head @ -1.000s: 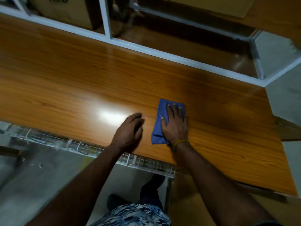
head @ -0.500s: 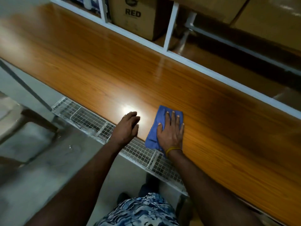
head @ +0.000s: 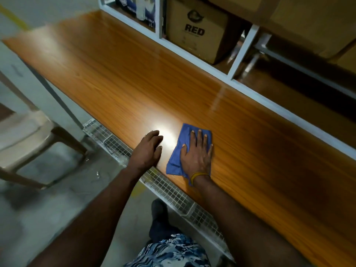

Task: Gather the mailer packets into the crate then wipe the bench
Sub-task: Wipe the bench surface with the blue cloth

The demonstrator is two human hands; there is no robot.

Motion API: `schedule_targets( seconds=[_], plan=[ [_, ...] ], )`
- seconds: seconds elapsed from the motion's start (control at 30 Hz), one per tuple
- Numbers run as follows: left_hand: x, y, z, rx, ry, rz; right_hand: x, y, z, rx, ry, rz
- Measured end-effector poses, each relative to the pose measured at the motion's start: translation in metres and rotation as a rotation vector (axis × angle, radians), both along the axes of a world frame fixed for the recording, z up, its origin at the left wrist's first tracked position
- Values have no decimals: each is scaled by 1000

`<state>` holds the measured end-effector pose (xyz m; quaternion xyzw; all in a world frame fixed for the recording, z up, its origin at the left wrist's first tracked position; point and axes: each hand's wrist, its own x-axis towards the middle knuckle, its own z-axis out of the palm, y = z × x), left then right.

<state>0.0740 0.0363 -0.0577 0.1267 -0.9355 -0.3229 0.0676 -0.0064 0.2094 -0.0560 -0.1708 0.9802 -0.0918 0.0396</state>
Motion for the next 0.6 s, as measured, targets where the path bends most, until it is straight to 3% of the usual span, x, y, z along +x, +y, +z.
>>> schedule_targets(
  seconds=[0.37, 0.6],
  plan=[
    [-45, -83, 4, 34, -50, 144, -73, -130, 0, -34, 9, 176],
    [-38, -125, 8, 104, -43, 380, -95, -220, 7, -168, -58, 237]
  ],
)
